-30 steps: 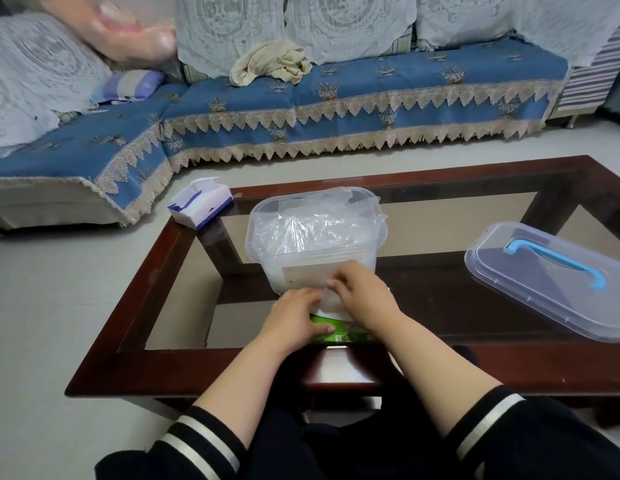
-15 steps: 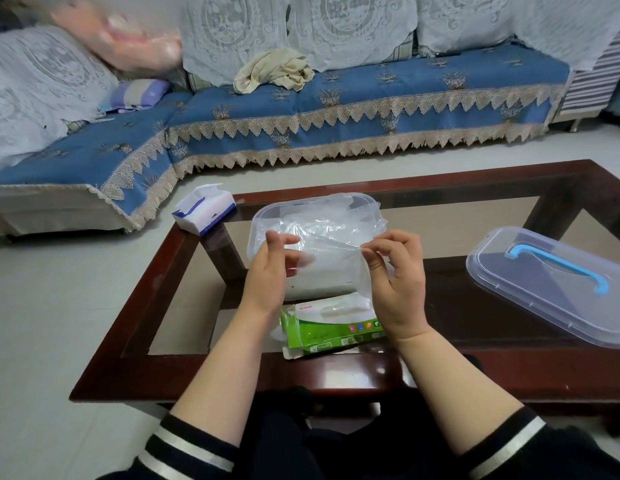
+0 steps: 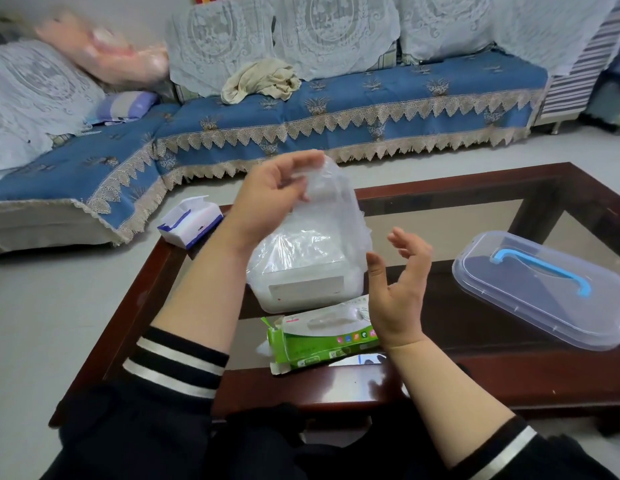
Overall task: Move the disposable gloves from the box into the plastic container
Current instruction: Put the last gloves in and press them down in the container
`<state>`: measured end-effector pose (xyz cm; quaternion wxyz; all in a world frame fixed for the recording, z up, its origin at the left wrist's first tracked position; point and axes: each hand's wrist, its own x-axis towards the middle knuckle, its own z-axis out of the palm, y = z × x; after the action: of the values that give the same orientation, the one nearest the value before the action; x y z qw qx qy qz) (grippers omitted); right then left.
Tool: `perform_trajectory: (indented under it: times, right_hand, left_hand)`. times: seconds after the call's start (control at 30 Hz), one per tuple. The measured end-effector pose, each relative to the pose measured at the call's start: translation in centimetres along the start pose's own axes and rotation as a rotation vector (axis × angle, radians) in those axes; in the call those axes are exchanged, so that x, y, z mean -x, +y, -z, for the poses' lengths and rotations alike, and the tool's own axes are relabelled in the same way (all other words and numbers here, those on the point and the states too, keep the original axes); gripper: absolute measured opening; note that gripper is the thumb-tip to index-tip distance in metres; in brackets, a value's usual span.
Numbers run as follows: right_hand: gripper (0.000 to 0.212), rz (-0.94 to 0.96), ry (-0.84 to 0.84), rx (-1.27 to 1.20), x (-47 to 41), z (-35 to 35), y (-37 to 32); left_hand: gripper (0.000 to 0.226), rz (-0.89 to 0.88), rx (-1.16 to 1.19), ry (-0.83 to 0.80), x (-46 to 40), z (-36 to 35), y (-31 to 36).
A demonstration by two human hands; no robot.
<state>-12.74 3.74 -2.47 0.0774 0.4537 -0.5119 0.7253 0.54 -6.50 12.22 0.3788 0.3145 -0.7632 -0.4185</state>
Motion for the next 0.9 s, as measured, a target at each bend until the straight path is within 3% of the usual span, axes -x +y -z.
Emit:
perform_trajectory:
  times: [0.13,0.3,0.63,0.77,0.9]
  right_hand:
    - [0.036,-0.006,-0.046,0.010,0.2,-0.2,0.1]
    - [0.020,-0.049,-0.197,-0.033,0.7,-0.6,-0.1]
    - [0.022,-0.140,-0.437,0.122,1.6,-1.2,-0.5]
    - [0.010,-0.246,-0.756,0.277,1.6,-1.1,-0.3]
    - [0.033,-0.276,-1.031,0.377,2.0,-1.5,0.4]
  left_hand:
    - [0.042,0.142,-0.153,0.090,-1.1,1.7,-3.8]
    - [0.045,0.370,-0.531,0.013,-0.9,2.3,-9.5]
    - [0.073,0.365,-1.253,-0.277,-0.8,1.9,-10.6]
    - [0.080,0.323,-1.313,-0.175,-0.3,2.7,-11.3]
    - [0.091,0.416,-1.072,-0.096,0.4,3.5,-11.5]
